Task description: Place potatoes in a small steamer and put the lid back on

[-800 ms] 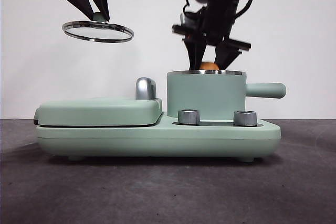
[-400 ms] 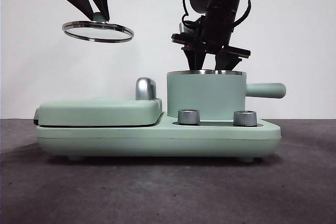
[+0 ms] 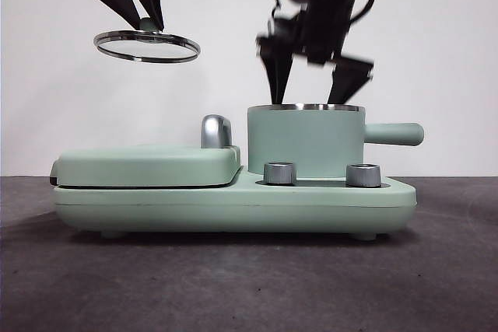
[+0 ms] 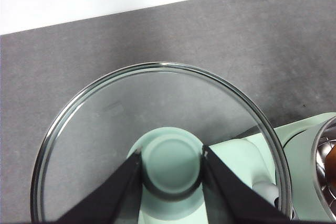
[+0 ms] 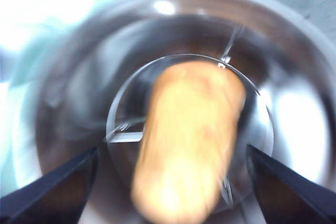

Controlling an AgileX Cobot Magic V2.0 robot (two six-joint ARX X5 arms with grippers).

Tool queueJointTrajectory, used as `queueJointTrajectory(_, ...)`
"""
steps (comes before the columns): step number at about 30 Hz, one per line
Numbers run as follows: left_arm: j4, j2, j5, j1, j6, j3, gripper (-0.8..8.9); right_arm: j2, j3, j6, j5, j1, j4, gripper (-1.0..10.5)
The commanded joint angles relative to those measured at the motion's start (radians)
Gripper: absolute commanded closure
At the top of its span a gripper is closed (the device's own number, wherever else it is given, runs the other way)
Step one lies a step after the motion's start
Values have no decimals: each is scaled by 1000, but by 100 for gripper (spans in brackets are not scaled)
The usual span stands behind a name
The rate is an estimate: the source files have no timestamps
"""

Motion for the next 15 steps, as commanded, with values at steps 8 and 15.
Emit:
queueJointTrajectory(8,17,-4,4,-5,-8,33,808,-204,35,-12,53,7,-118,490)
queueJointTrajectory(15,0,-4,4,-24,-8,29,808,-457,-90,-26,54,14,-118,490)
